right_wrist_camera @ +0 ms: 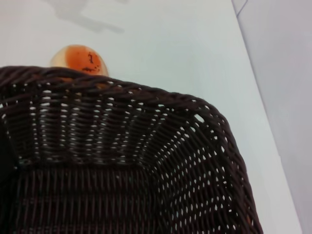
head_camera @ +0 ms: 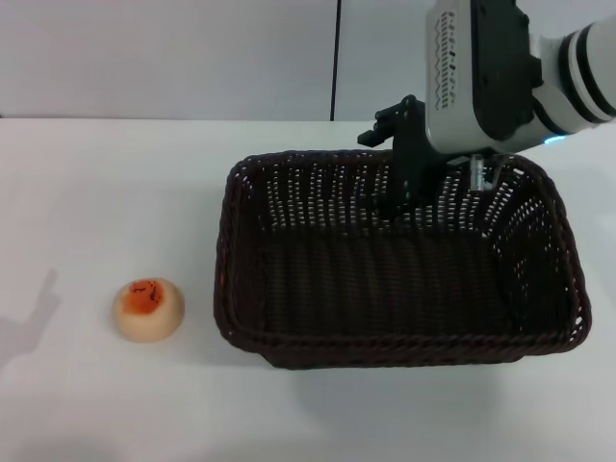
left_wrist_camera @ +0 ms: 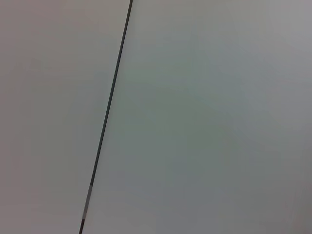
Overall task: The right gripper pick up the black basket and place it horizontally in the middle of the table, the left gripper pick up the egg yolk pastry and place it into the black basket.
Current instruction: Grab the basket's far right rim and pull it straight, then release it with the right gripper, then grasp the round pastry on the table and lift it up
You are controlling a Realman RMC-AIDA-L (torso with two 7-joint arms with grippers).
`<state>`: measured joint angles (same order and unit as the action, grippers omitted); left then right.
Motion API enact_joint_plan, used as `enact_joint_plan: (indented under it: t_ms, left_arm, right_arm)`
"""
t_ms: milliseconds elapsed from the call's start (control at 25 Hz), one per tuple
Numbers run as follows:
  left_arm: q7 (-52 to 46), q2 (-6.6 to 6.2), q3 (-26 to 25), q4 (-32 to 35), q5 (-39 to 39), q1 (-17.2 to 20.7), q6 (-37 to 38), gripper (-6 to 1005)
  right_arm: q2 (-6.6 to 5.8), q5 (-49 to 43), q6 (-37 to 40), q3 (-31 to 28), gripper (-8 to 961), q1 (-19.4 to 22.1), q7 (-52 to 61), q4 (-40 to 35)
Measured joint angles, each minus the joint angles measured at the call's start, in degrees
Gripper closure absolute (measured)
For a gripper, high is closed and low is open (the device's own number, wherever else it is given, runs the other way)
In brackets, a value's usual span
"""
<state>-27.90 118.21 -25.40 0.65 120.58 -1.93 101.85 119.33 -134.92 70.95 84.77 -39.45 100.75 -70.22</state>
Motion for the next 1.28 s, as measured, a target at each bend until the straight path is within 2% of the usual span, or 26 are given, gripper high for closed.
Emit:
enact_joint_plan:
  t_ms: [80,240,360,400,440,480,520,560,600,640,680,720,760,800,840,880,920,960,1000,1040,1200,1240,1280]
  left_arm:
    - [0.0,0.00,0.0,0.0,0.0,0.0,0.0,166]
    - [0.0,-0.02,0.2,0.4,0.0,-0.2,0.7,166]
    - [-0.3,-0.18,1.2,1.0,0.0,-0.2,1.2,166]
    - [-1.7,-0.34,3.6,3.2,0.1,-0.5,2.2,166]
    - [-1.7,-0.34,3.6,3.2,0.1,-0.5,2.2,166]
    - [-4.6,-0.40,7.1,7.1,0.1,-1.3,3.1,166]
    - [-4.6,-0.40,7.1,7.1,0.1,-1.3,3.1,166]
    - [-6.5,-0.41,9.6,9.5,0.1,-1.8,3.4,166]
    - [-8.9,-0.42,13.7,13.1,0.1,-2.6,3.4,166]
    - [-8.9,-0.42,13.7,13.1,0.1,-2.6,3.4,166]
    - [-9.5,-0.41,15.2,14.2,0.1,-2.9,3.4,166]
    - [-9.7,-0.40,16.4,15.1,0.1,-3.1,3.3,166]
    - [-9.7,-0.37,17.6,15.7,0.1,-3.3,3.1,166]
    - [-9.6,-0.35,19.3,16.6,0.1,-3.8,2.5,166]
    - [-9.6,-0.35,19.3,16.6,0.1,-3.8,2.5,166]
    - [-9.5,-0.34,21.7,17.1,0.1,-4.5,1.0,166]
    - [-9.5,-0.34,21.7,17.1,0.1,-4.5,1.0,166]
    - [-9.5,-0.34,22.9,17.2,0.1,-5.0,0.2,166]
    - [-9.5,-0.25,25.1,17.2,0.1,-5.7,-1.4,166]
    - [-9.5,-0.25,25.1,17.2,0.1,-5.7,-1.4,166]
    - [-9.1,0.05,29.3,16.5,0.1,-7.5,-6.7,166]
    - [-9.1,0.05,29.3,16.5,0.1,-7.5,-6.7,166]
    - [-9.1,0.12,29.9,16.3,0.1,-7.8,-7.8,166]
  right_arm:
    - [0.05,0.0,-1.1,0.9,251,0.9,-0.1,-0.5]
    - [0.07,0.3,-2.0,1.5,231,2.3,0.3,-2.0]
    - [0.01,4.5,-3.1,0.5,216,6.0,0.8,-5.8]
    - [-0.12,10.8,-4.5,-0.9,211,10.1,-0.6,-8.6]
    - [-0.12,10.8,-4.5,-0.9,206,10.1,-0.6,-8.6]
    - [-0.14,21.4,-6.4,-2.9,201,16.5,-4.7,-11.0]
    - [-0.14,21.4,-6.4,-2.9,201,16.5,-4.7,-11.0]
    - [-0.09,25.7,-7.0,-3.7,201,18.7,-6.6,-11.4]
    - [0.07,37.8,-8.0,-6.0,201,24.3,-12.0,-11.3]
    - [0.07,37.8,-8.0,-6.0,201,24.3,-12.0,-11.3]
    - [0.10,49.8,-7.9,-8.1,201,29.0,-17.9,-9.2]
    - [0.10,49.8,-7.9,-8.1,201,29.0,-17.9,-9.2]
    - [0.10,56.0,-7.2,-9.1,201,31.3,-21.2,-7.2]
    - [0.04,69.3,-3.9,-11.0,201,35.3,-29.7,-1.2]
    - [0.04,69.3,-3.9,-11.0,201,35.3,-29.7,-1.2]
    - [0.04,73.9,-1.8,-11.7,201,36.4,-33.0,1.8]
    - [0.02,80.0,1.5,-12.7,201,37.5,-37.2,5.9]
    - [0.03,85.9,5.6,-13.7,201,38.0,-41.3,10.9]
    - [0.02,94.8,13.6,-15.7,201,38.2,-47.1,20.7]
    - [0.02,94.8,13.6,-15.7,201,38.2,-47.1,20.7]
    - [-0.20,103.1,24.9,-20.4,201,37.1,-51.5,37.8]
    - [-0.20,103.1,24.9,-20.4,201,37.1,-51.5,37.8]
    - [-0.12,103.3,26.1,-22.0,201,36.9,-51.9,41.1]
